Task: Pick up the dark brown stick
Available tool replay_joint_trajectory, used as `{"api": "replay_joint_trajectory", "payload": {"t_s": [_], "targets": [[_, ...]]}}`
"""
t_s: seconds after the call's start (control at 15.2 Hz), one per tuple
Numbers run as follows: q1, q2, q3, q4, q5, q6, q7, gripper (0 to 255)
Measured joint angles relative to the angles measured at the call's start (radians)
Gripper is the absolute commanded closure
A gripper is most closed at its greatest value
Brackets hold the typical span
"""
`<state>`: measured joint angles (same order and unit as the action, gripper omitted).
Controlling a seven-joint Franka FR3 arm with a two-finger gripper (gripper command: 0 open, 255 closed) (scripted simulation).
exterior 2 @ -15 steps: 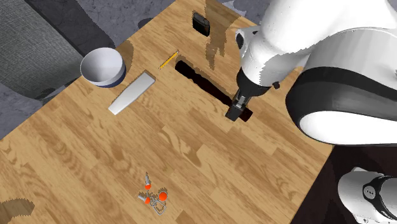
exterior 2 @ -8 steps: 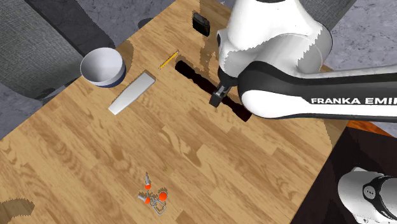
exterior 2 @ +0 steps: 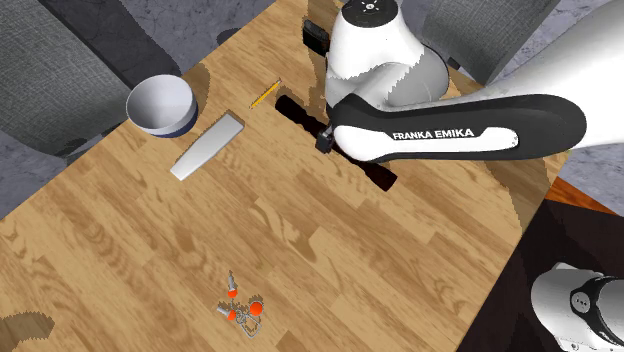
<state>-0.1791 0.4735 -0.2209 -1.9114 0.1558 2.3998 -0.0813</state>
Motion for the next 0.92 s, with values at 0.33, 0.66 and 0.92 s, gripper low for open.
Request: {"api": "replay_joint_trajectory", "payload": {"t_s": [0.33,0.66,0.92], "targets": [[-0.009,0.058,0.009,0.012,0.015,0.044,-0.008,0],[-0.014,0.084,0.015,0.011,0.024,0.072,-0.014,255],[-0.015,0.084,0.016,0.011,0.024,0.073,-0.015,255]]}}
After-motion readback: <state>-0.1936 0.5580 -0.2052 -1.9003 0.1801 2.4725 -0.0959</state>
